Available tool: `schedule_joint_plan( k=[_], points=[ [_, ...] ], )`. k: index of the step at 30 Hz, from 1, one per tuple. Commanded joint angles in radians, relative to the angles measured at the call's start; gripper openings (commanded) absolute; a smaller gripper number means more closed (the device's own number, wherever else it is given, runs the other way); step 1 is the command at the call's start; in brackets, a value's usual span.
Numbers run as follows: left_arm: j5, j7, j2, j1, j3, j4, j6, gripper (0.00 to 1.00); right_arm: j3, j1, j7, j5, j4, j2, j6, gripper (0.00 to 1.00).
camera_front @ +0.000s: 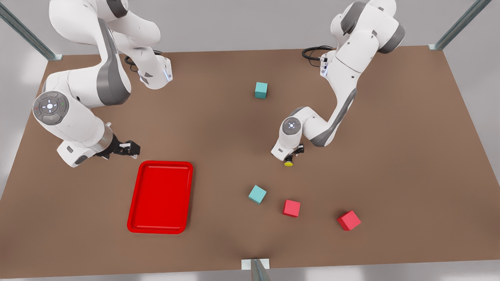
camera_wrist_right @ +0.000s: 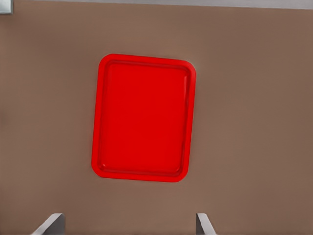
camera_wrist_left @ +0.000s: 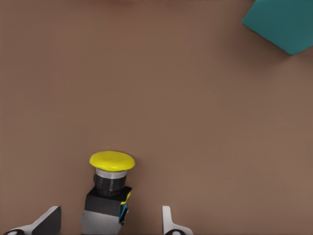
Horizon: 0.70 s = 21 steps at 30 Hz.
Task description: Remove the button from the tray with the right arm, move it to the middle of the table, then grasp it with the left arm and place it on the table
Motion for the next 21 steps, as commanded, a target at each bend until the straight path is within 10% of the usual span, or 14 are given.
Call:
schedule_joint_plan(
  k=[1, 15, 21],
  points=[
    [0.022, -0.099, 0.007, 0.003, 0.000, 0.000, 0.039, 1.00, 0.000, 0.004, 0.013, 0.001, 0.000, 0.003, 0.009, 1.00],
    [0.022, -0.082, 0.038, 0.009, 0.000, -0.009, 0.065, 0.99, 0.002, 0.004, 0.014, 0.001, -0.003, 0.003, 0.009, 1.00],
    [0.022, -0.082, 0.038, 0.019, 0.000, -0.009, 0.060, 0.70, 0.002, 0.007, 0.014, 0.001, -0.003, 0.003, 0.009, 1.00]
  ],
)
